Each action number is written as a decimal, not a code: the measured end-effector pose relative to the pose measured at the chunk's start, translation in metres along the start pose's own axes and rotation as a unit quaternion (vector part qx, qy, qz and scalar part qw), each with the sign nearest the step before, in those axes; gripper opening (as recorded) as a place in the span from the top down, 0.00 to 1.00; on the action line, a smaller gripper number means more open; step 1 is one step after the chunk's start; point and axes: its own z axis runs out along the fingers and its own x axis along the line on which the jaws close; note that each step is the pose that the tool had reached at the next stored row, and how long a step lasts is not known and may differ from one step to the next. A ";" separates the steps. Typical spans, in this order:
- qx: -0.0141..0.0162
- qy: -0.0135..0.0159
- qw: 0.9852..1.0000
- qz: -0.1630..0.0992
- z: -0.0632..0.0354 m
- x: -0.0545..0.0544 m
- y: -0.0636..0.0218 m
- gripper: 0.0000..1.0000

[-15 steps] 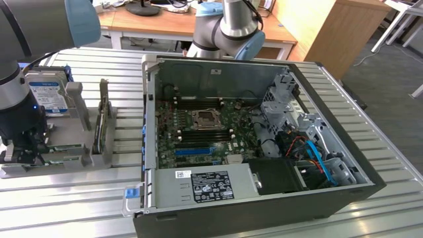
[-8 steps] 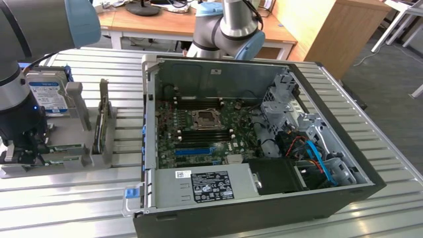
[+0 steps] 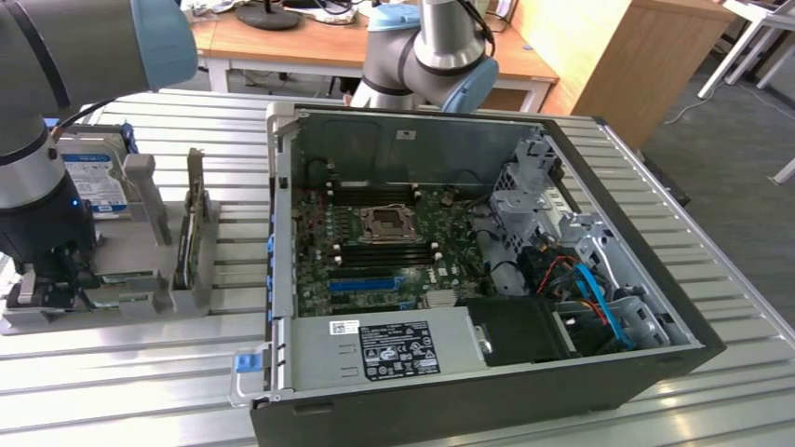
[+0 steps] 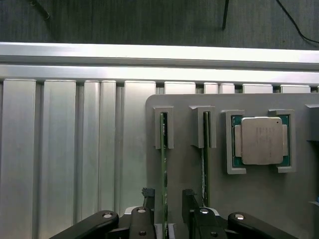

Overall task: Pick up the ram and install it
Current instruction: 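Pick up the ram and move it above insertion slot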

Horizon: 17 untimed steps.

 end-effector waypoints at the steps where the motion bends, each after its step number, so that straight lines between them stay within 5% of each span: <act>1: 0.000 0.000 1.000 0.000 0.0000 0.000 -0.0009 0.64; 17: 0.000 0.000 1.000 0.000 -0.0003 0.001 -0.0154 0.64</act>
